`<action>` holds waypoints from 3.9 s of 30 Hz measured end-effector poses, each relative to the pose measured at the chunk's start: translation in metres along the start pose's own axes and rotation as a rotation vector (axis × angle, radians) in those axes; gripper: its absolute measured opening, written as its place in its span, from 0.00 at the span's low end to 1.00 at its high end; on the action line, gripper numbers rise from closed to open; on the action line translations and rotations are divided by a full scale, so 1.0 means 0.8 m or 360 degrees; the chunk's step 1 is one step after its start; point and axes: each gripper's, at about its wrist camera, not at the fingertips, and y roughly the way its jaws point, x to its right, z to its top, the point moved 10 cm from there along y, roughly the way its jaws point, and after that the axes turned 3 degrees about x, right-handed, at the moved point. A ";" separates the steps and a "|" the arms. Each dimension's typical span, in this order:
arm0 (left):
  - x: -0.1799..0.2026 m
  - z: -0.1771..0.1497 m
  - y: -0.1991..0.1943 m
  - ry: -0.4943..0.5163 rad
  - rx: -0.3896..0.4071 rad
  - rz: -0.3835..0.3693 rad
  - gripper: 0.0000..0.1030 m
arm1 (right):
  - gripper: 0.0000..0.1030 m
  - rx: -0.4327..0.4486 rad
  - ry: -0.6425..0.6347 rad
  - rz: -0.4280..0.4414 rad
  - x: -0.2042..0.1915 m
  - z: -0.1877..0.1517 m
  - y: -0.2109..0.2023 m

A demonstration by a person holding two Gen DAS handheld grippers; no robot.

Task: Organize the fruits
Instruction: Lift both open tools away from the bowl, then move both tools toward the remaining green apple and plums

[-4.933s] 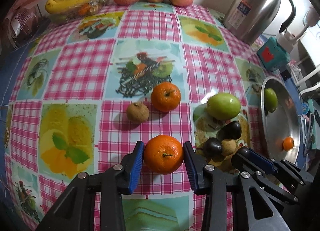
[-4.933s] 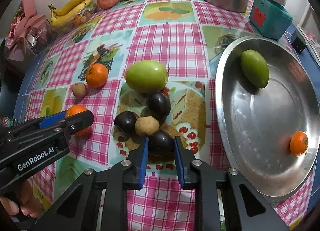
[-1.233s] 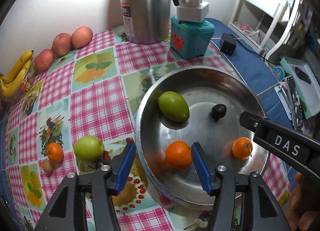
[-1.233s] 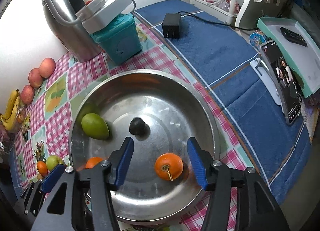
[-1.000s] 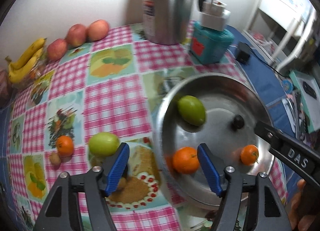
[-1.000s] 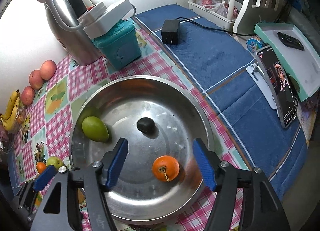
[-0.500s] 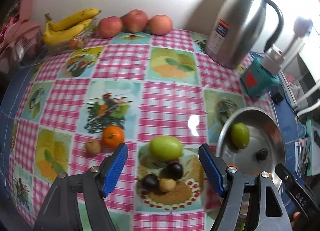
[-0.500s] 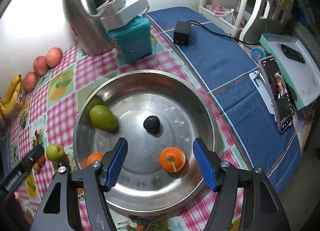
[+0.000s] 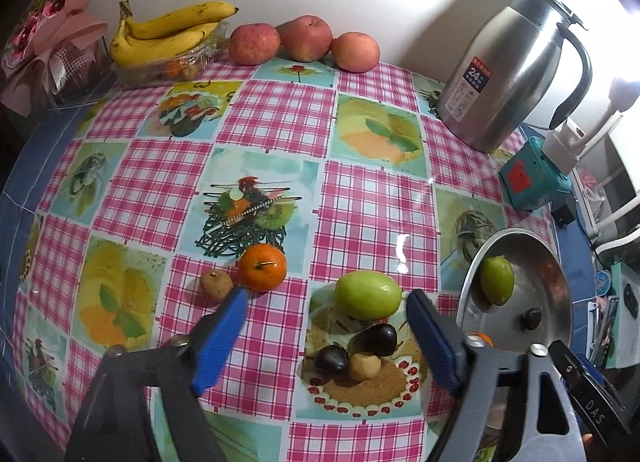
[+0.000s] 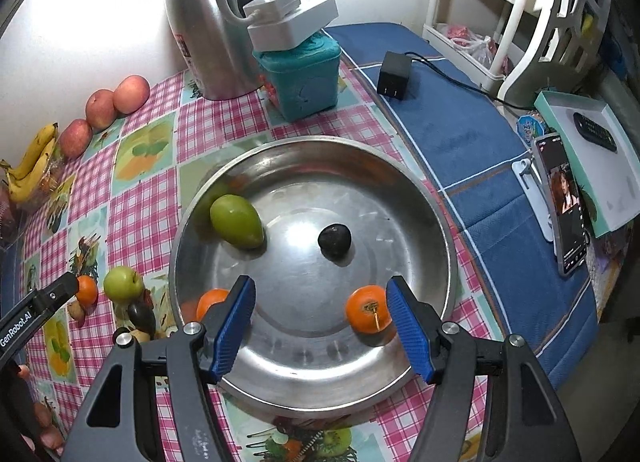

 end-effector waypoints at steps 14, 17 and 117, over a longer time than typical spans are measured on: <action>-0.013 0.002 -0.003 -0.0002 0.0071 0.0060 1.00 | 0.93 0.0040 -0.0048 -0.0006 -0.005 0.001 0.005; -0.015 0.002 -0.003 0.0005 0.0079 0.0066 1.00 | 0.93 0.0047 -0.0045 0.0001 -0.007 0.001 0.006; -0.094 -0.012 0.078 0.0196 -0.0251 -0.0059 0.67 | 0.56 -0.0168 -0.0412 0.0407 -0.237 -0.073 0.077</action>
